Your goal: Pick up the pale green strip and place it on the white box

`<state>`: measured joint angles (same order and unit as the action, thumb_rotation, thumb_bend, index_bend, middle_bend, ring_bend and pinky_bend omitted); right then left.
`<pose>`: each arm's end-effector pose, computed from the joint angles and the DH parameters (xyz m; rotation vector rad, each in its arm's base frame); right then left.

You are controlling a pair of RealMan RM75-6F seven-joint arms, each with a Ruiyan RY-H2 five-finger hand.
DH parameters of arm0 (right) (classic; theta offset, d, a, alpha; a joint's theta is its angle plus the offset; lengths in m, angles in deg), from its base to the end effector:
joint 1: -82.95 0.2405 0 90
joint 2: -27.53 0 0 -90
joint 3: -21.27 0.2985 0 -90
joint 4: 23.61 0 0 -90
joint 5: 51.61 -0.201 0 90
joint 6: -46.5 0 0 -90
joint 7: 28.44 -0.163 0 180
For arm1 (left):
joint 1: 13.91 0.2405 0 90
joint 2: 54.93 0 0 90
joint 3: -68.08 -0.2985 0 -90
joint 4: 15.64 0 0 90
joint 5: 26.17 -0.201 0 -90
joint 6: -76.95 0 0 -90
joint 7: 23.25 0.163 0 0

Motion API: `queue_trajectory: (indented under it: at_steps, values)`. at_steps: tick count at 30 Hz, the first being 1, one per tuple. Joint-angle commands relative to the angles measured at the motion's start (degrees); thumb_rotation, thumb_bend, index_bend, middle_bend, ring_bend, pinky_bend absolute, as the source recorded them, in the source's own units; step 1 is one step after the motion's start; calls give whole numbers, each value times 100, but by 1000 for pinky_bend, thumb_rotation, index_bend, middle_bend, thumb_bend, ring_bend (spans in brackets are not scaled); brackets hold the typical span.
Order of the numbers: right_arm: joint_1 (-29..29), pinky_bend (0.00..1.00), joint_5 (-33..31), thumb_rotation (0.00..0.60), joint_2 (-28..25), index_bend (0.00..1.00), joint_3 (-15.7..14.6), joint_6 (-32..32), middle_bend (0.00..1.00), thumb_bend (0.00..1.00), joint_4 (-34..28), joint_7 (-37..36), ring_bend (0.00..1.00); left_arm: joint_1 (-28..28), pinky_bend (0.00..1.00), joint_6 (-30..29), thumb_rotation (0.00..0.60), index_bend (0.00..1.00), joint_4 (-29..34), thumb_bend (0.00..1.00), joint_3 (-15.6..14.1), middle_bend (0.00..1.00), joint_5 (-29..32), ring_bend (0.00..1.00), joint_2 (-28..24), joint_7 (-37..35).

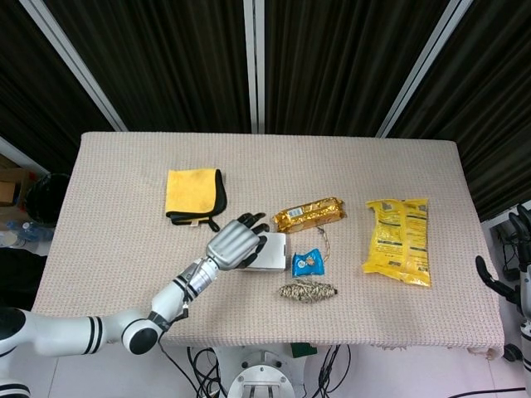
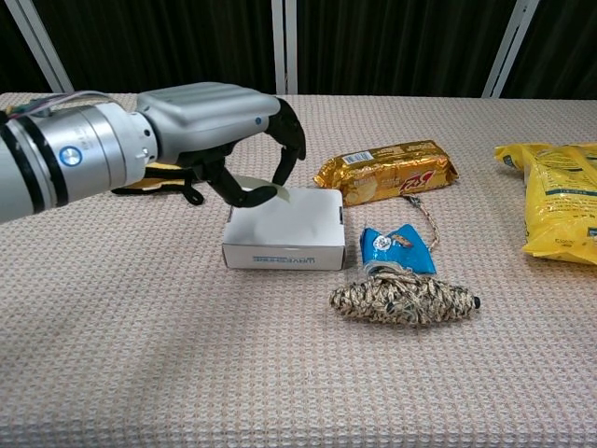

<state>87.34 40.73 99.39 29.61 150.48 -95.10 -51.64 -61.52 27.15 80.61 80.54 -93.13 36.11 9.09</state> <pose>-0.3525 -0.2065 0.2233 1.2260 -0.6603 1.3671 -0.0760 0.3483 -0.0428 -2.1758 -0.7510 -1.0321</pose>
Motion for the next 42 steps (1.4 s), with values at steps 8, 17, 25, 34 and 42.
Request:
queue_trajectory:
  at_steps: [8,17,25,34,42]
  values:
    - [-26,0,-56,600,0,0,33,0,0,316,108,-100,0,-608,200,184,600,596,-323,421,46,268,1056,93,292,692]
    - [-23,0,-90,600,16,0,51,-37,0,316,175,-142,0,-963,198,355,600,595,-494,423,-193,268,1723,93,231,941]
    - [-14,0,-86,600,28,0,62,-42,0,317,177,-113,0,-1121,198,275,600,591,-584,423,-294,268,1801,93,263,844]
    - [-16,0,-81,600,44,0,55,-53,0,316,192,-86,0,-1187,198,192,600,400,-690,422,-404,264,1695,93,303,631]
    - [-17,0,-97,600,48,0,74,-47,0,316,200,-86,0,-1215,199,96,600,311,-730,422,-439,264,1603,93,325,491]
